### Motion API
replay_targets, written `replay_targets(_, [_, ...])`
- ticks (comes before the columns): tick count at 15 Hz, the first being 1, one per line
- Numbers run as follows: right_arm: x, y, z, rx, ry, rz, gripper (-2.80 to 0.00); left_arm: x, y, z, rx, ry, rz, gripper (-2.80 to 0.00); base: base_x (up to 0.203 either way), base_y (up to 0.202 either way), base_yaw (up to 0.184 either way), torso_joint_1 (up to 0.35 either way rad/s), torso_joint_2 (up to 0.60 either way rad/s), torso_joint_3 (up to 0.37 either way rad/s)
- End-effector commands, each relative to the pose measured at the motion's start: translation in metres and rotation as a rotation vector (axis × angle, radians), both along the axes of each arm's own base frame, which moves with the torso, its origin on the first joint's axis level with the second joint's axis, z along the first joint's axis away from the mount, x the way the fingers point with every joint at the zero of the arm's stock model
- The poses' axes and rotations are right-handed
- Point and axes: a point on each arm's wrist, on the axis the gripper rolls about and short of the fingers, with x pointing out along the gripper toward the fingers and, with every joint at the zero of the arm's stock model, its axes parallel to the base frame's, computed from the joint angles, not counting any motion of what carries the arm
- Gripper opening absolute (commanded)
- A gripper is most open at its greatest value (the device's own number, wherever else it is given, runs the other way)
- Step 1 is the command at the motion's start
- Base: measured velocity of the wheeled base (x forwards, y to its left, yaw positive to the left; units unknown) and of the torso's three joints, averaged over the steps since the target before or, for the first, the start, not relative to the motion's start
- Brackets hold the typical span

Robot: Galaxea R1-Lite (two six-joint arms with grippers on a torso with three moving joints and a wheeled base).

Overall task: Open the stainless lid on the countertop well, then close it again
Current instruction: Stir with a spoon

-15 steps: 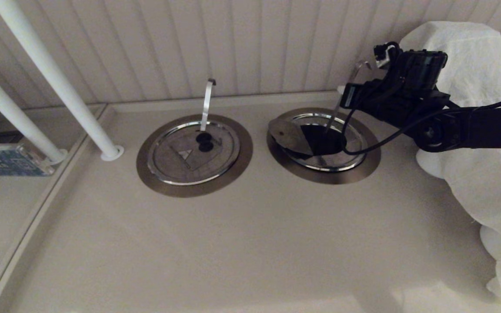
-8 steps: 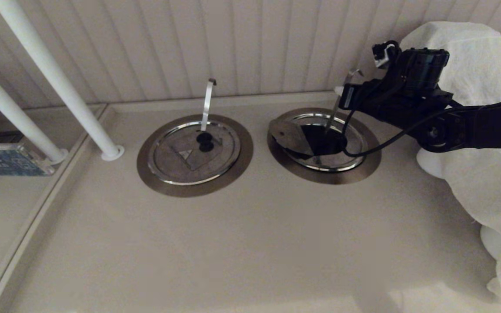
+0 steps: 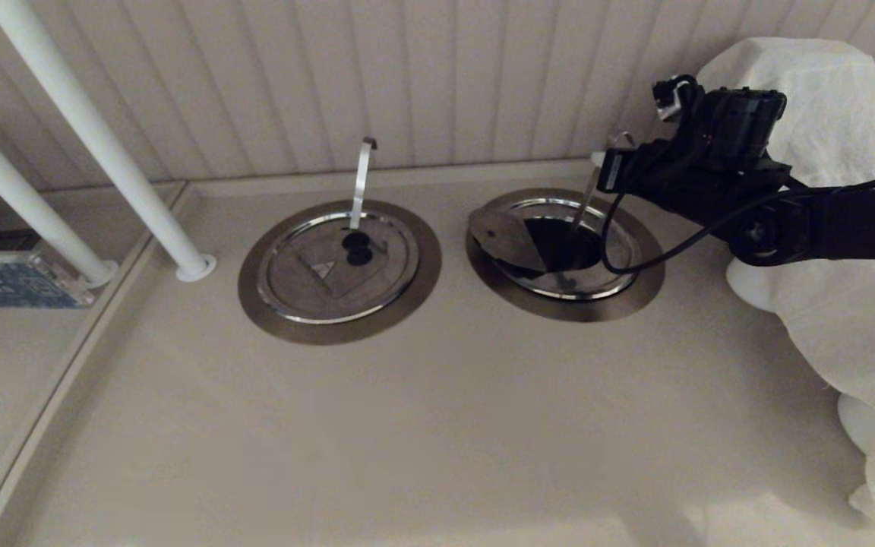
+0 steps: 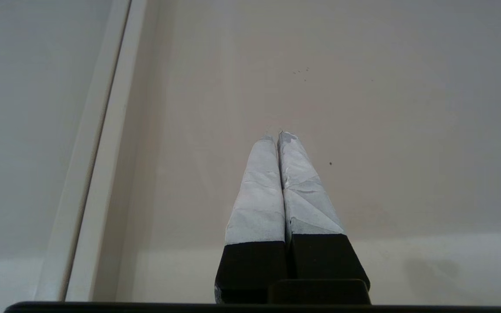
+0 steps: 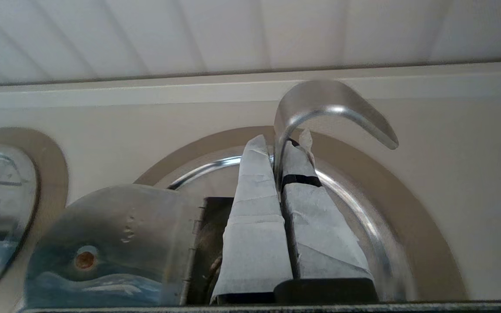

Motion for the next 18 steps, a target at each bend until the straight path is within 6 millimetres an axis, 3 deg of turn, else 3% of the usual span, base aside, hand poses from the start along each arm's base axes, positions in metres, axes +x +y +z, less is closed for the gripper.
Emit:
replay_targets(1, [0.001,0.007,-0.004,0.006,0.003,0.017,-2.8,0.0,0.0,0.0,0.0,0.0,0.001,-2.8,0.0,0.0,0.0,0.0,0.0,0.0])
replay_targets(5, [-0.007,0.021,-0.002,0.055,0.0,0.056,-2.8,0.0,0.0,0.0,0.0,0.0,0.001,-2.8,0.0,0.0,0.0,0.0,0.0,0.0])
replay_targets(9, [-0.022,0.014,0.012,0.049,-0.017,0.071,-2.8,0.0,0.0,0.0,0.0,0.0,0.001,-2.8,0.0,0.0,0.0,0.0,0.0,0.0])
replay_targets(13, [-0.016,-0.002,0.008,-0.012,-0.024,0.028,-2.8,0.0,0.0,0.0,0.0,0.0,0.001,-2.8,0.0,0.0,0.0,0.0,0.0,0.0])
replay_targets(18, [-0.003,-0.006,-0.004,-0.04,-0.013,0.006,-2.8,0.0,0.0,0.0,0.0,0.0,0.001,-2.8,0.0,0.0,0.0,0.0,0.0,0.0])
